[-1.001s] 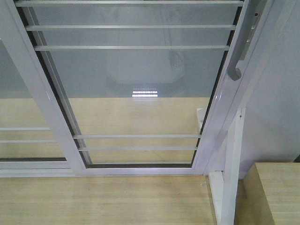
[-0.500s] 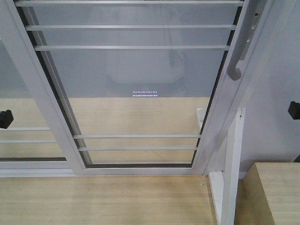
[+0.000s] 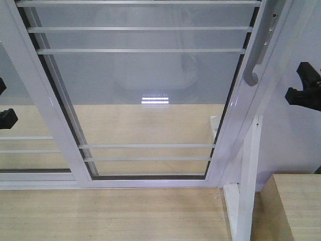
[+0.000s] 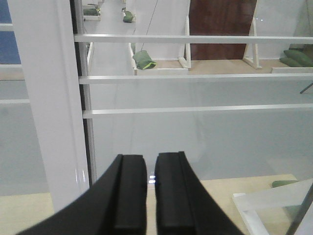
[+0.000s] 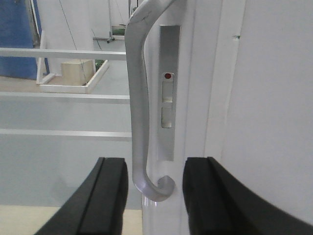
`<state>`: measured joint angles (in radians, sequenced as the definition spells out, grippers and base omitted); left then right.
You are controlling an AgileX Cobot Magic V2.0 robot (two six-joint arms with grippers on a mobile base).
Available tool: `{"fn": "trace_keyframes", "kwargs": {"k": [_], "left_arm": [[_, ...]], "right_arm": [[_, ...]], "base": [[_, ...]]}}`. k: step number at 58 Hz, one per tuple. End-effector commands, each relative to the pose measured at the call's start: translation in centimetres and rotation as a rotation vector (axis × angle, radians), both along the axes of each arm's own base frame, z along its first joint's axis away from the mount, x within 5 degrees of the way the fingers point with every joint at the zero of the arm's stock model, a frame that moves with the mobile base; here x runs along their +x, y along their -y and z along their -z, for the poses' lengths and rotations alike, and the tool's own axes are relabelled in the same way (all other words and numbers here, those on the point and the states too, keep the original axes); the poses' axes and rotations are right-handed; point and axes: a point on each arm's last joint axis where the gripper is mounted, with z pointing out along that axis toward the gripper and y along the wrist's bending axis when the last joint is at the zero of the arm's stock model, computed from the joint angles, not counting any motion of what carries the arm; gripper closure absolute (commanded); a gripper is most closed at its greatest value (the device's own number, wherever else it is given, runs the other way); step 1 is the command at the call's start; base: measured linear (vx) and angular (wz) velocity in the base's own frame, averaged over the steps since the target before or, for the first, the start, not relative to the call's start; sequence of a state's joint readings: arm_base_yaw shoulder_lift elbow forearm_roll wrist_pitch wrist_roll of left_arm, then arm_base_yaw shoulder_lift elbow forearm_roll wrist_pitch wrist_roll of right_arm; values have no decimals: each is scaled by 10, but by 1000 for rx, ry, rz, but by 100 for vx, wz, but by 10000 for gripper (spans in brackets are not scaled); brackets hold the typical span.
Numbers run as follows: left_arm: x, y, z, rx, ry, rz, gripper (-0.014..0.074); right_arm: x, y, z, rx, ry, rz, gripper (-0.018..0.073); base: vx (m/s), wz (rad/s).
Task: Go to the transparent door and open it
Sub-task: 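Raise the right gripper open toward the curved silver door handle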
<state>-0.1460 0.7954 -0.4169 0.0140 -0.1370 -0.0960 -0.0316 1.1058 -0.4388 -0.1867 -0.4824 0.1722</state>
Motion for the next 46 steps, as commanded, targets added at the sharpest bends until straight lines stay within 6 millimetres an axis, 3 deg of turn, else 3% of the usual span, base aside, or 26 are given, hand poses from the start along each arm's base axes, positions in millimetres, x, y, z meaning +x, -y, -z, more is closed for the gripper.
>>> {"fn": "trace_keyframes", "kwargs": {"k": [1,18,46], "left_arm": [[2,1,-20,-34,122,2,310],[2,1,-20,-34,123,2,307],[2,1,-20,-34,123,2,307]], "right_arm": [[12,-2,-13,41,137,-31,186],[51,-10,9,23,99,-132,186],[141,-7,-17,-19,155,-133,186]], "base": [[0,0],[0,0],[0,0]]}}
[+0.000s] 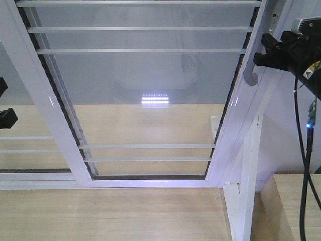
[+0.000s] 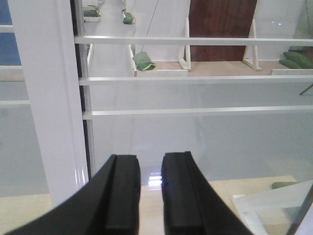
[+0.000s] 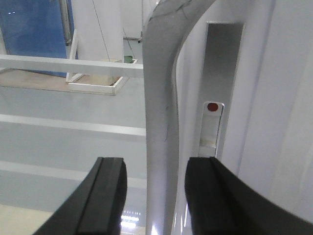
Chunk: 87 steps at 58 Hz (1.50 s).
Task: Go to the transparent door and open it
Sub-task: 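Raise the right gripper open toward the curved silver door handle, then close the right gripper around the silver handle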
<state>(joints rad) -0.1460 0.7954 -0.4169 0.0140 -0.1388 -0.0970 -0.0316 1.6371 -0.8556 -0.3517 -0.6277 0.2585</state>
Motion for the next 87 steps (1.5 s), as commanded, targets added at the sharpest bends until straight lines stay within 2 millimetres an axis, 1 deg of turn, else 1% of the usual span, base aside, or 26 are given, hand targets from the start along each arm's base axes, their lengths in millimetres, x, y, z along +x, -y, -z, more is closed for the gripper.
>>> {"fn": "trace_keyframes", "kwargs": {"k": [1,6,19,24,34,41,49,61,75,87], "left_arm": [[2,1,-20,-33,121,2,307],[2,1,-20,-33,121,2,307],[2,1,-20,-33,121,2,307],[2,1,-20,-33,121,2,307],[2,1,-20,-33,121,2,307],[2,1,-20,-33,122,2,307],[2,1,-20,-33,122,2,307],[2,1,-20,-34,124,2,307],[2,1,-20,-34,125,2,307],[2,1,-20,-34,125,2,307]], "right_arm": [[11,-1,-31,13,145,-15,186],[20,-1,-32,3,154,-24,186],[48,-8,-28,-27,165,-61,186],[57,-8,-26,-30,160,-58,186],[69,-7,-25,-27,161,-52,189],[69,-15,-26,-17,164,-74,203],[67,-38,-25,-25,162,-127,216],[63,-66,-25,-37,167,-193,216],[60,-85,-25,-27,168,-235,216],[54,-107,-26,-21,171,-289,216]], "base": [[0,0],[0,0],[0,0],[0,0],[0,0],[0,0],[0,0],[0,0],[0,0],[0,0]]}}
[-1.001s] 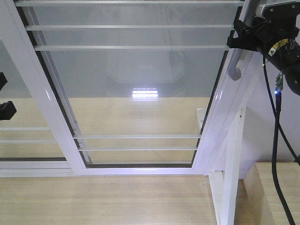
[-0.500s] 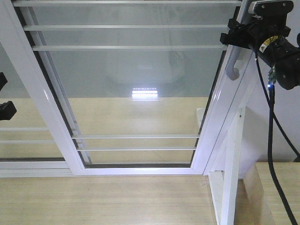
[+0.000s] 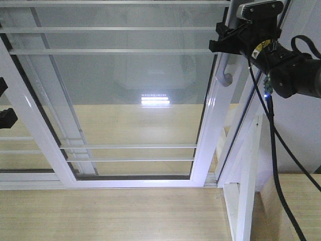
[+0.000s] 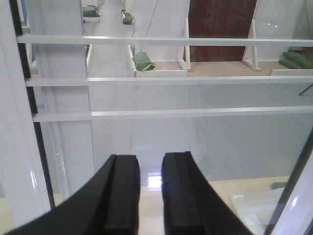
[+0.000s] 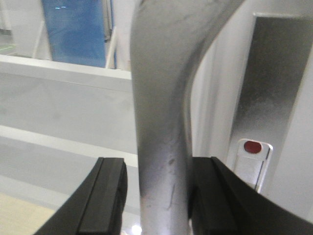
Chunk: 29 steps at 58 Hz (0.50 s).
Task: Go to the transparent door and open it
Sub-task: 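Close the right gripper around the silver handle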
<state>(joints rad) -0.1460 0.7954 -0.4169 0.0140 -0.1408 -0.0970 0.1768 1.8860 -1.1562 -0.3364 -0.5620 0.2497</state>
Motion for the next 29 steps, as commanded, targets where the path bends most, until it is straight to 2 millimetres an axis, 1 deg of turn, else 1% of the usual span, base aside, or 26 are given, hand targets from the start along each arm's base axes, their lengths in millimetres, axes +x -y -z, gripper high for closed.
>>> {"fn": "trace_keyframes", "kwargs": {"k": [1,8,16,25,29], "left_arm": [[2,1,-20,-33,123,2,307],[2,1,-20,-33,123,2,307],[2,1,-20,-33,123,2,307],[2,1,-20,-33,123,2,307],[2,1,-20,-33,123,2,307]], "right_arm": [[-11,-25,-38,7,177,-113,216],[-16,-41,-39,11,180,-152,216],[-20,-53,-39,16,181,-181,216],[-22,-56,-41,30,183,-191,216],[-26,-55,-48,53,184,-188,216]], "base": [[0,0],[0,0],[0,0],[0,0],[0,0]]}}
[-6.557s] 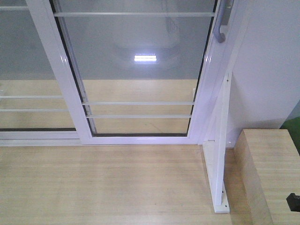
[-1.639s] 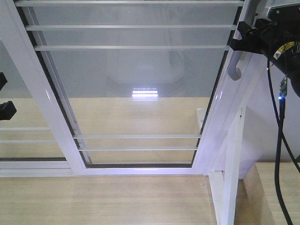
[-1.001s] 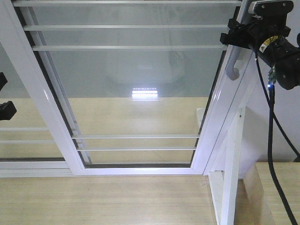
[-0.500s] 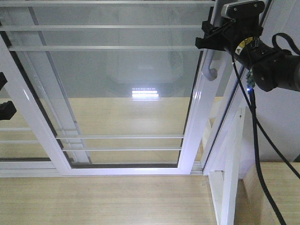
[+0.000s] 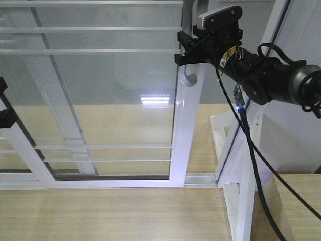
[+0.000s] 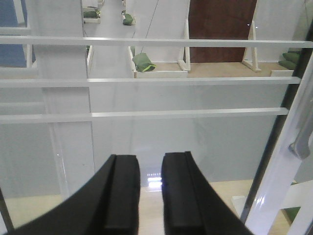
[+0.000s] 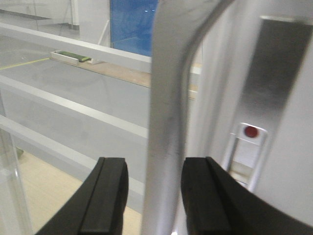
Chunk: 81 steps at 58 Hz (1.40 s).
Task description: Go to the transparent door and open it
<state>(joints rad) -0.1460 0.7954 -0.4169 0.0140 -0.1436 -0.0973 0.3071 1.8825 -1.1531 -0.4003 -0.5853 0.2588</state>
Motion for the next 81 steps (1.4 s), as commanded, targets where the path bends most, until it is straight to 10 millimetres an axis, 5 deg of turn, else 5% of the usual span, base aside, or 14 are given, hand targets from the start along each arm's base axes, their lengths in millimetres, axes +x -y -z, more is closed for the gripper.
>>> {"fn": "trace_keyframes", "kwargs": {"k": [1,14,30,42,60,81], "left_arm": [[2,1,-20,-33,121,2,307],[2,1,-20,-22,122,6,307],[1,5,-19,150,147,63,305],[15,12,-13,141,160,100,265],[71,61,8,77,183,290,182],[158,96,-8,68,223,309,182]], "right_arm": [[-10,2,-50,106,146,-18,216],[-51,20,-70,95,102,17,216],[-138,56,-68,-78,-37,112,216],[-183,79,-79,-132,-119,204,216],[-204,91,-91,-151,-129,251,216],[-204,91,-90,-151,-141,255,216]], "base": [[0,0],[0,0],[0,0],[0,0],[0,0],[0,0]]}}
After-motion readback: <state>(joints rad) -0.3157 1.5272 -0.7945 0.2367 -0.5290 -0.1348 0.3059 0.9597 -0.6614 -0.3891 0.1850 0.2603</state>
